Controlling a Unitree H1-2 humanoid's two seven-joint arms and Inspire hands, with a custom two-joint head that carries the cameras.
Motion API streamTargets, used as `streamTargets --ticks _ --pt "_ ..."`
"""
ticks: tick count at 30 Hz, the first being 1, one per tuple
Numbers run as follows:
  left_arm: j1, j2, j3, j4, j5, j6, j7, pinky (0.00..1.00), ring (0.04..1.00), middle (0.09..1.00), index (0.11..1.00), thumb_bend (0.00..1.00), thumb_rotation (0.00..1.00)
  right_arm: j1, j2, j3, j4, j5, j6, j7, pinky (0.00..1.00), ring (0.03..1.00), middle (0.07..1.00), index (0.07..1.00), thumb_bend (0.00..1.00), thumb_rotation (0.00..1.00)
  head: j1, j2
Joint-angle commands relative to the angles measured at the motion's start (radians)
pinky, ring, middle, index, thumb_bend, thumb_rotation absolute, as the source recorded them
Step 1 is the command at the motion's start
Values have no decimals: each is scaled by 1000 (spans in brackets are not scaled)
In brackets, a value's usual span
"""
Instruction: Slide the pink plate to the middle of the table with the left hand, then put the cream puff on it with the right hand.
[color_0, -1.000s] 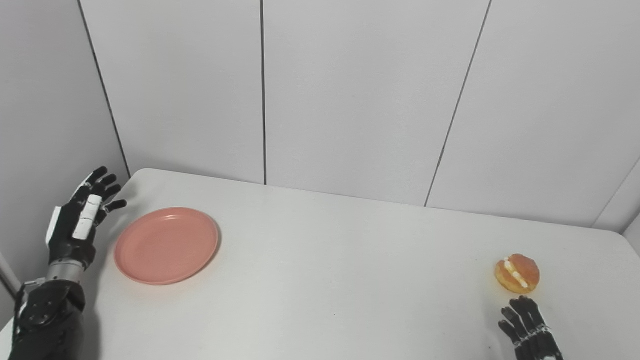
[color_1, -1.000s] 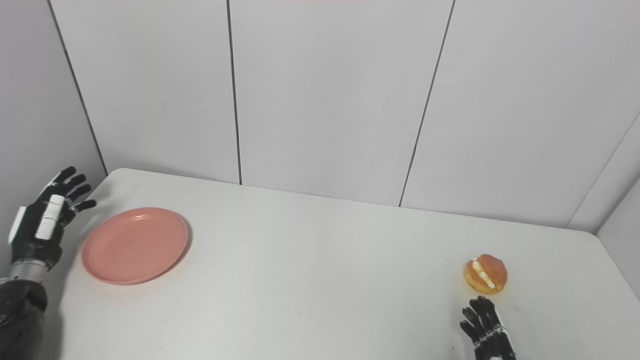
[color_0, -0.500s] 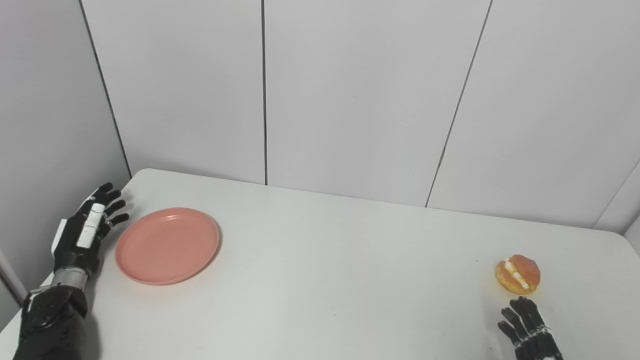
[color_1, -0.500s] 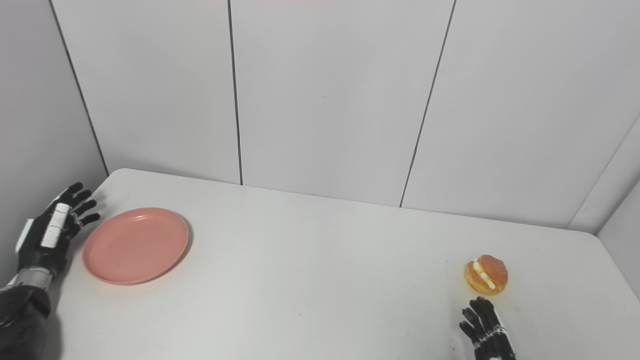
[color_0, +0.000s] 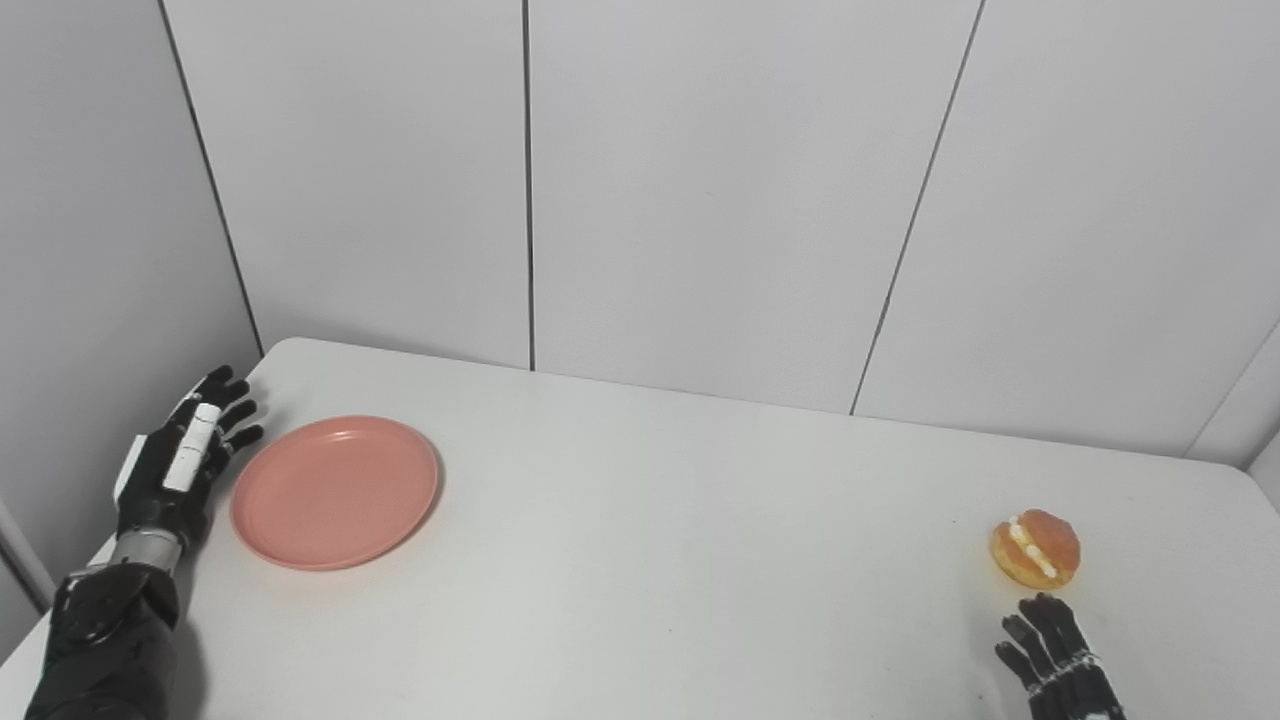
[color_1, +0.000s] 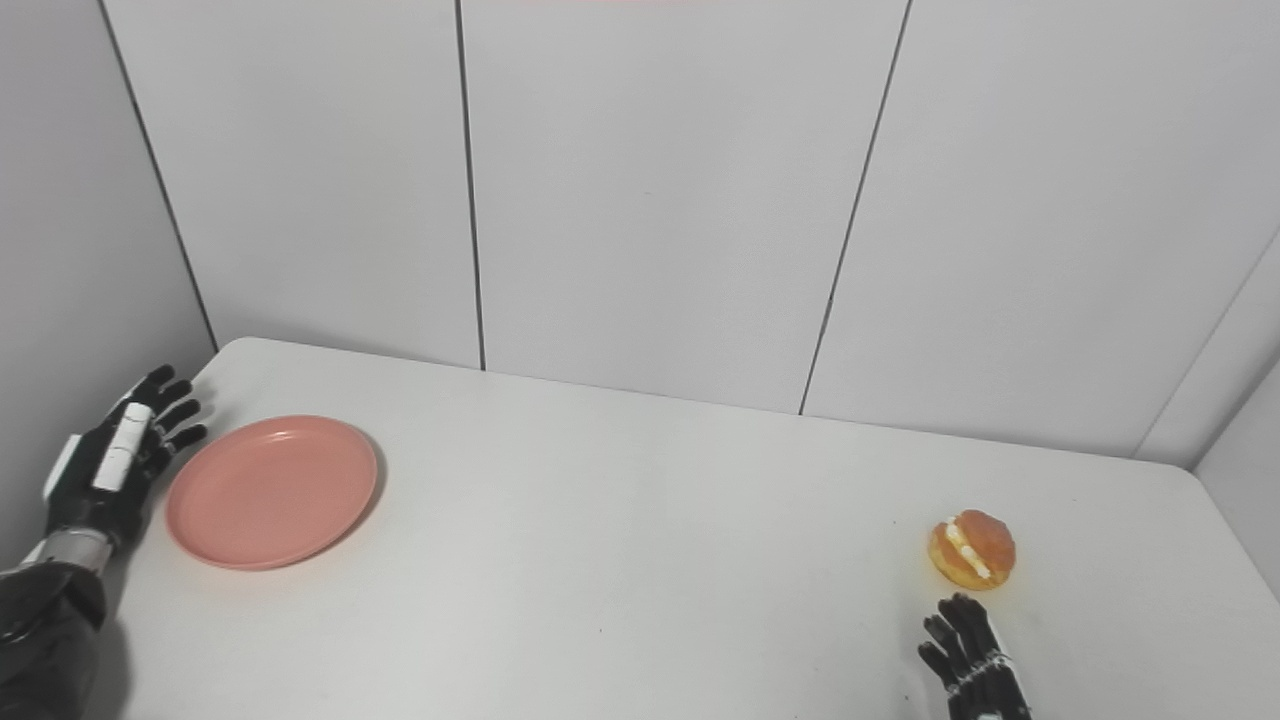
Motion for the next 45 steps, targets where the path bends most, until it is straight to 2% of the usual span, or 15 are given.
streamTargets --ticks 1,4,7,10,18,24,27,29,35,39,45 --pt "-31 19 -13 13 27 -18 -14 800 877 890 887 1000 748 22 -25 -19 115 -9 13 0 889 898 913 895 820 924 0 1" --pt "-28 14 -35 -8 52 -18 -3 781 875 889 888 1000 773 23 -24 -19 112 -11 17 -2 887 898 915 894 828 924 0 3" --pt "-30 6 -44 -26 54 -18 -22 792 898 903 902 1000 783 23 -25 -19 115 -7 13 0 887 897 913 891 827 922 1 4" --pt "-36 0 -55 -38 41 -18 -50 867 915 909 911 1000 789 24 -23 -19 113 -8 15 -1 883 896 914 891 828 922 -2 5" --pt "-39 -4 -116 -52 53 -18 -54 851 936 926 938 1000 821 29 -22 -18 103 -6 20 0 890 899 914 891 814 918 -3 10" --pt "-59 6 -170 -20 49 -16 -60 909 963 961 977 1000 840 33 -21 -17 99 -2 19 3 893 899 914 891 806 917 -7 13" --pt "-74 8 -193 -5 35 -12 -85 922 983 979 993 1000 835 34 -23 -16 99 -5 18 4 891 899 916 893 803 922 -9 15" --pt "-79 7 -202 -4 23 -7 -103 984 998 997 999 1000 831 35 -22 -17 98 -8 19 0 877 891 909 886 818 916 -9 15" --pt "-62 -7 -242 -78 31 18 -93 1000 1000 1000 1000 1000 901 39 -20 -15 88 -14 23 -2 879 892 910 888 827 917 -13 18" --pt "-38 -21 -254 -149 23 62 -85 1000 1000 1000 1000 1000 938 39 -21 -13 87 -18 22 -1 887 898 915 893 830 921 -16 18" --pt "-41 -45 -260 -142 7 58 -118 1000 1000 1000 1000 1000 936 41 -20 -11 84 -12 22 3 889 897 914 892 830 916 -20 20"
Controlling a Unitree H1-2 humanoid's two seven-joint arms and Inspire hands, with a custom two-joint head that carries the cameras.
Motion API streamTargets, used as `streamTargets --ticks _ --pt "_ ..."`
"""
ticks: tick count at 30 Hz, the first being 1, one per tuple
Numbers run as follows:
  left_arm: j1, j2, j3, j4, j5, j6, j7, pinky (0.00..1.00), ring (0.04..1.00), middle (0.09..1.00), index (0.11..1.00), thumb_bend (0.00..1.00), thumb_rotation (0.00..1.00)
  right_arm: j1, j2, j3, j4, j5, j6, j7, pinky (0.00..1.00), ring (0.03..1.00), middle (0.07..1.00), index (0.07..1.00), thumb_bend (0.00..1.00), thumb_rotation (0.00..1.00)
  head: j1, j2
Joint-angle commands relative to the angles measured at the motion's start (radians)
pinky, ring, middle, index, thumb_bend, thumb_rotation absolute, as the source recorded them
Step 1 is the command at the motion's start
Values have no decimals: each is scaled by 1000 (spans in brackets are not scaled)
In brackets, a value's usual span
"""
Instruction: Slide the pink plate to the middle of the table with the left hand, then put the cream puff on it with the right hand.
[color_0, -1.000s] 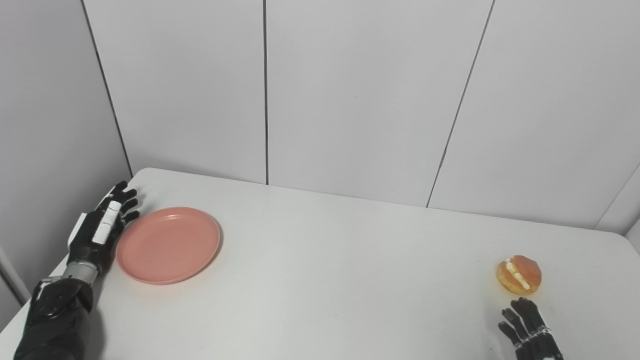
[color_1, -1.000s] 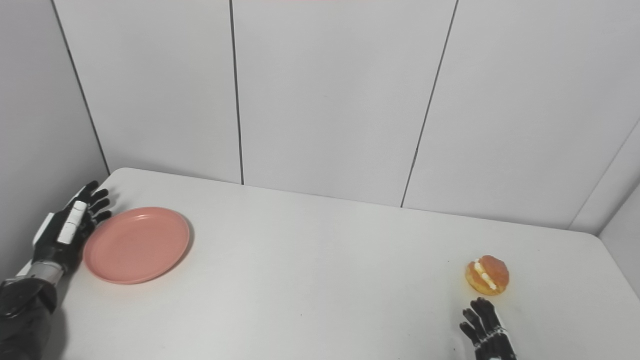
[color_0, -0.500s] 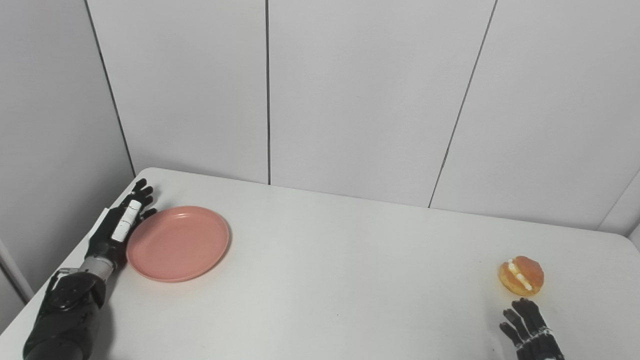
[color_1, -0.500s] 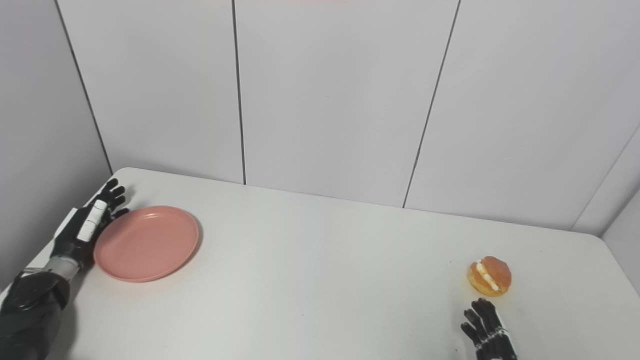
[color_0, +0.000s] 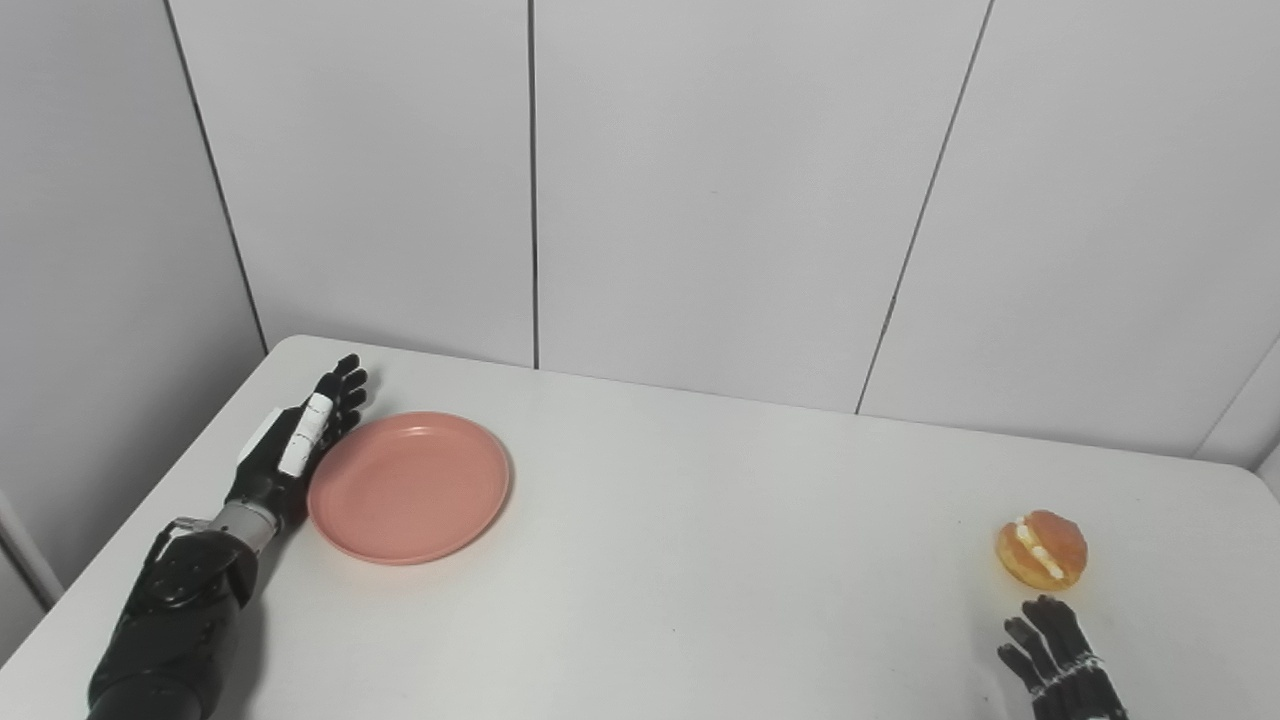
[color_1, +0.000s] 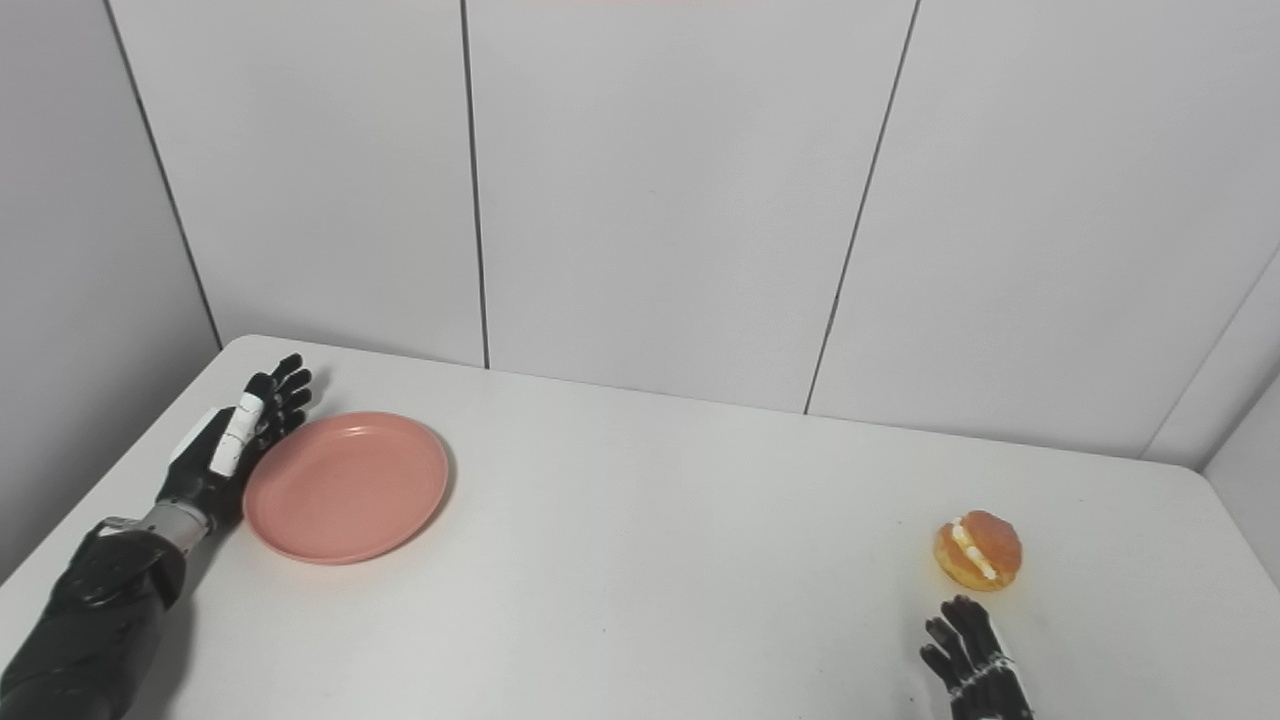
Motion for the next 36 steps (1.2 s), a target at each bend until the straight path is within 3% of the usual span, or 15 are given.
streamTargets --ticks 1,11,19,36 --pt "-34 -1 -8 -2 -15 -3 -43 1000 1000 1000 1000 1000 930 27 -19 -13 96 -5 22 2 891 898 916 893 831 918 0 2" --pt "-33 -39 -37 -20 -21 43 -33 1000 1000 1000 1000 1000 868 33 -16 -9 87 -10 21 2 878 890 908 891 822 910 -11 7" --pt "-11 -70 -54 -61 -23 37 -37 987 1000 1000 1000 1000 866 34 -14 -8 82 -23 23 -4 876 889 910 896 813 920 -14 7" --pt "75 -143 -99 -309 -33 167 -15 1000 1000 1000 1000 1000 843 36 -10 -7 80 -31 21 -4 866 878 904 892 816 922 -26 15"
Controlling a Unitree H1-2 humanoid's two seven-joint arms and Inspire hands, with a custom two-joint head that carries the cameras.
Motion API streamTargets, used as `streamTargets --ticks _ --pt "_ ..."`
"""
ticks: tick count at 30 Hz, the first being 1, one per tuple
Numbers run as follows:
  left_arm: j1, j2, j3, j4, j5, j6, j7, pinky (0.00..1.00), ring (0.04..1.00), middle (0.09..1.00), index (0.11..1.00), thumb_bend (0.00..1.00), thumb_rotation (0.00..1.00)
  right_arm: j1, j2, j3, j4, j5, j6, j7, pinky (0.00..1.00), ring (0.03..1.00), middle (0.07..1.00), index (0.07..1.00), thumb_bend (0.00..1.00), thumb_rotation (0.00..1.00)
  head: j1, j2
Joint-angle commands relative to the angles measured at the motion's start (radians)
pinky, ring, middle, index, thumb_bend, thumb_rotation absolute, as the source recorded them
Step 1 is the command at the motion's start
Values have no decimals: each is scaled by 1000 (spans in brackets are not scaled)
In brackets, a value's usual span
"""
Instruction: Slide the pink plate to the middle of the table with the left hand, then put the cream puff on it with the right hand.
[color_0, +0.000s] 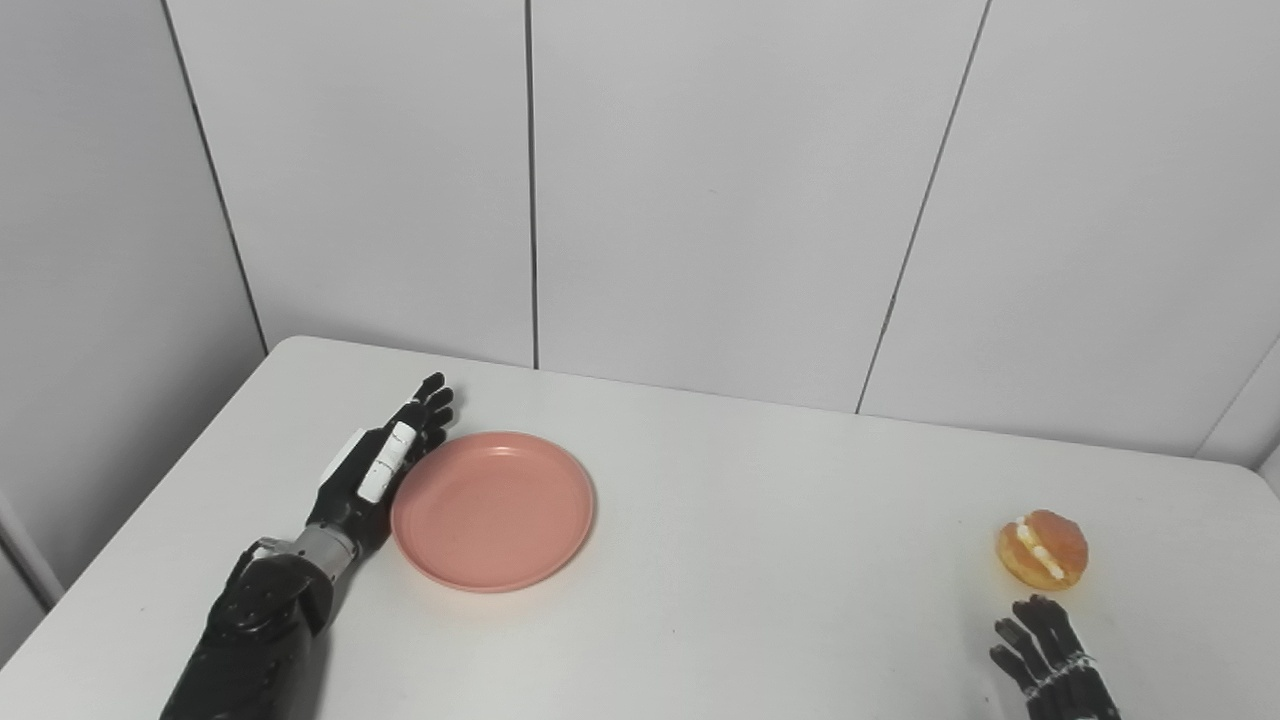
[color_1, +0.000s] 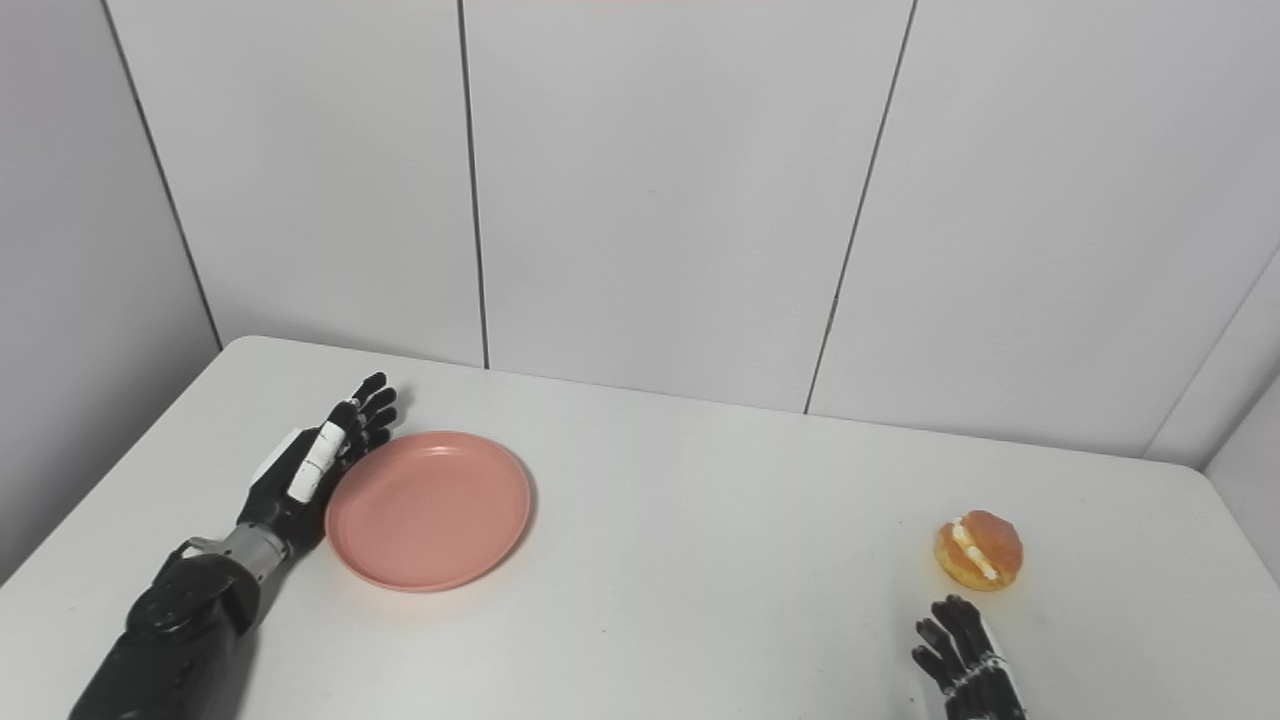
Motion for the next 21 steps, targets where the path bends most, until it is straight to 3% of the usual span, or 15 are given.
streamTargets --ticks 1,13,21 --pt "-12 -24 -14 -40 -9 22 -21 1000 1000 1000 1000 1000 843 25 -9 -7 93 -4 21 0 865 877 904 891 814 922 0 2" --pt "-1 -68 -47 -111 28 100 23 990 1000 998 1000 1000 889 25 -6 -3 90 -7 23 1 876 884 911 896 805 926 -6 6" --pt "-6 -103 -71 -112 46 107 47 964 997 989 1000 1000 905 26 -1 1 84 -15 23 -3 864 879 907 893 811 926 -13 10"
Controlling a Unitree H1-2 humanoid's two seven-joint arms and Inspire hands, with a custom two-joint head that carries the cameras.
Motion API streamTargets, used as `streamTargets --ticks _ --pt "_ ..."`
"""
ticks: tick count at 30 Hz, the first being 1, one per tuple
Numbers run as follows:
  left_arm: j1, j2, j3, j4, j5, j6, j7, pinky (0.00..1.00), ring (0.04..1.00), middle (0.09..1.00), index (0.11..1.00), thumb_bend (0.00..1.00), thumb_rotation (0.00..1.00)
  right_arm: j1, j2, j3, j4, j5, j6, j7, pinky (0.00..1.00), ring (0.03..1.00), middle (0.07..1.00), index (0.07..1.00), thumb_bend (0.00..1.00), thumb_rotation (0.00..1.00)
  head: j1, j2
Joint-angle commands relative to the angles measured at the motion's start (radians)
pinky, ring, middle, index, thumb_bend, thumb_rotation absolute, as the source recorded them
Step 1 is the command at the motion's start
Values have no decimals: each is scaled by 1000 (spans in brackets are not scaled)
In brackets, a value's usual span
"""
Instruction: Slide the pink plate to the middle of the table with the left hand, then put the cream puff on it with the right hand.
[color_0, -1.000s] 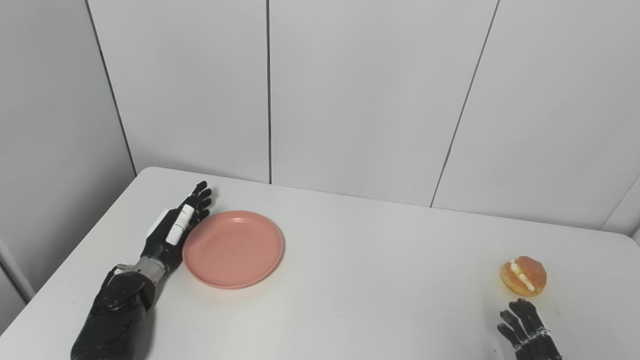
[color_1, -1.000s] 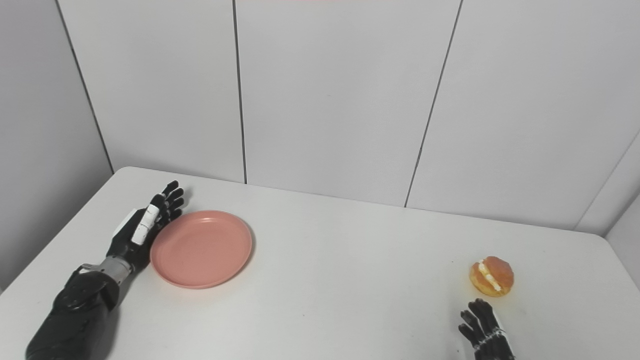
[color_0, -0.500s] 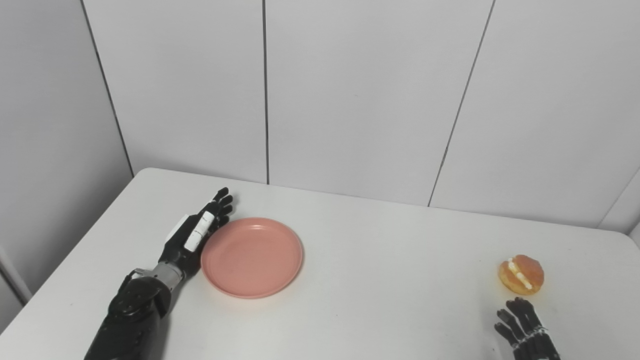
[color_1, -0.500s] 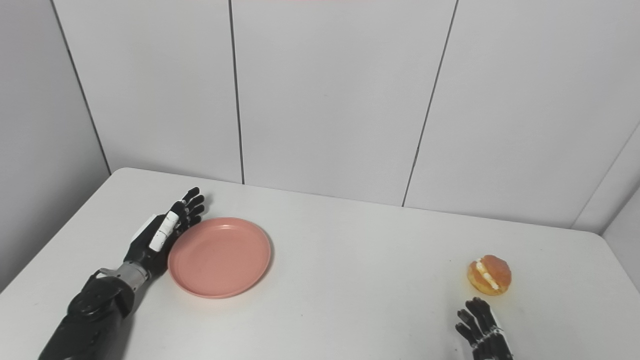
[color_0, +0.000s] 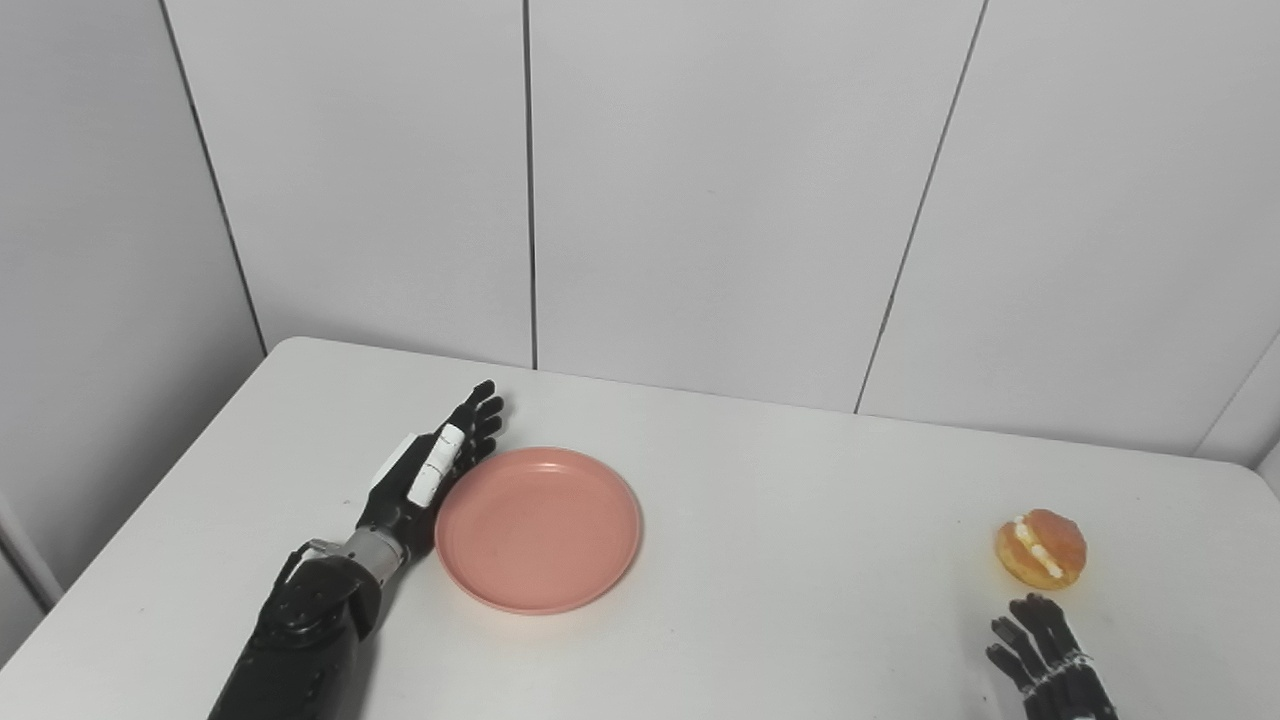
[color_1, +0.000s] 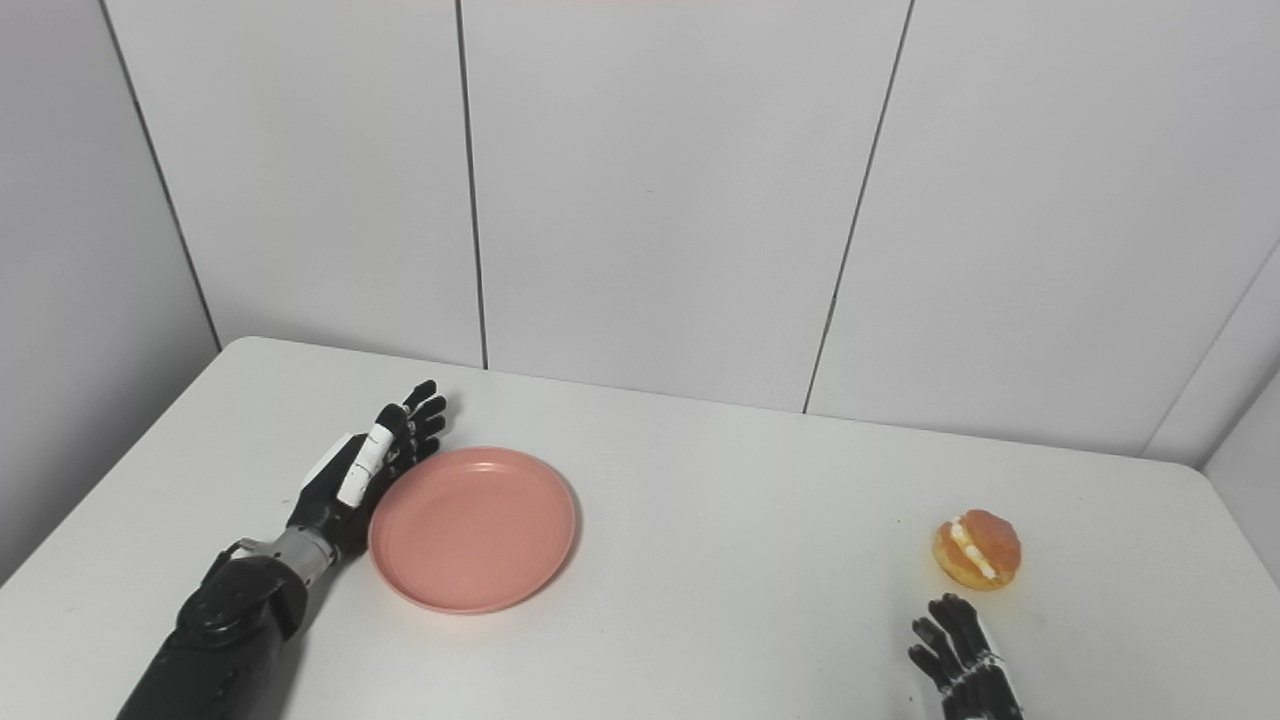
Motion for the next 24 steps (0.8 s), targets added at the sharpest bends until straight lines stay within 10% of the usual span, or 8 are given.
streamTargets --ticks 1,6,24 --pt "-22 -35 -29 -13 18 20 -11 967 998 990 1000 1000 905 25 -1 -2 86 -7 23 -3 864 880 908 893 810 926 -1 1" --pt "-21 -46 -41 -16 22 15 -6 838 993 992 1000 982 905 24 3 -1 84 -16 26 -7 867 882 911 895 815 933 -6 3" --pt "20 -111 -86 -45 54 54 34 935 974 966 1000 965 930 25 21 6 61 -43 45 -23 853 873 905 892 816 934 -51 26"
